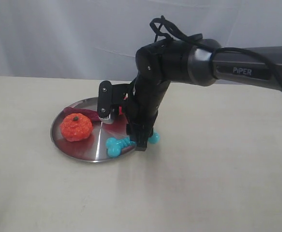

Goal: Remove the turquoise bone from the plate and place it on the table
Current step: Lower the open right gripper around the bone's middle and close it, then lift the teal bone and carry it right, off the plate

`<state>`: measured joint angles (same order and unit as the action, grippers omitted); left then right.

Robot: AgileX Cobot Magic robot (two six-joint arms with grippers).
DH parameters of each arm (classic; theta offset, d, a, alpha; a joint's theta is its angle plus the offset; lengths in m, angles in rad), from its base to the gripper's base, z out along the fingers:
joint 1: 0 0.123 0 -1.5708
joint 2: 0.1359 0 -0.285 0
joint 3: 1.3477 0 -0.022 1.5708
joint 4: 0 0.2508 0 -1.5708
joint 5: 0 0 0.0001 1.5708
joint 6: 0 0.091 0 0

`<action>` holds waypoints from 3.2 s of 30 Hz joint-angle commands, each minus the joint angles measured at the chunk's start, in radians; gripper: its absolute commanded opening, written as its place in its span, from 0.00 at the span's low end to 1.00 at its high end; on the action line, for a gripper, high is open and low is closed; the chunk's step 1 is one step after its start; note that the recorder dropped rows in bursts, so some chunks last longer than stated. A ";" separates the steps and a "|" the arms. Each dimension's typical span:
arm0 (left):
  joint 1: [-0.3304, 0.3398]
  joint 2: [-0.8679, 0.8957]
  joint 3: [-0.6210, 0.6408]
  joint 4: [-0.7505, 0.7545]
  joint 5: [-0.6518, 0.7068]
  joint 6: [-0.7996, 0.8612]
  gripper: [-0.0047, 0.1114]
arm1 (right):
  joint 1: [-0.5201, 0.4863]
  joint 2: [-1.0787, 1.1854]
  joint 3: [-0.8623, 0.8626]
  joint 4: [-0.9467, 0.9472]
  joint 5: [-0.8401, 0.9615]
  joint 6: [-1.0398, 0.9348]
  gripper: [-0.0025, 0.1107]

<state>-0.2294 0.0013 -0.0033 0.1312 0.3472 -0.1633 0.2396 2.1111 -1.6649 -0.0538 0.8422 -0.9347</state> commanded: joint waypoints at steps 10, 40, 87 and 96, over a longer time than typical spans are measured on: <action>-0.002 -0.001 0.003 0.000 -0.001 -0.001 0.04 | 0.000 0.073 -0.009 0.030 -0.112 -0.021 0.49; -0.002 -0.001 0.003 0.000 -0.001 -0.001 0.04 | -0.004 0.186 -0.069 0.054 -0.112 0.007 0.44; -0.002 -0.001 0.003 0.000 -0.001 -0.001 0.04 | 0.032 -0.186 -0.148 -0.069 0.205 0.608 0.02; -0.002 -0.001 0.003 0.000 -0.001 -0.001 0.04 | 0.043 -0.259 -0.101 -0.275 0.303 0.997 0.02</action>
<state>-0.2294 0.0013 -0.0033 0.1312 0.3472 -0.1633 0.2817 1.8835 -1.7961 -0.2655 1.1362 -0.0566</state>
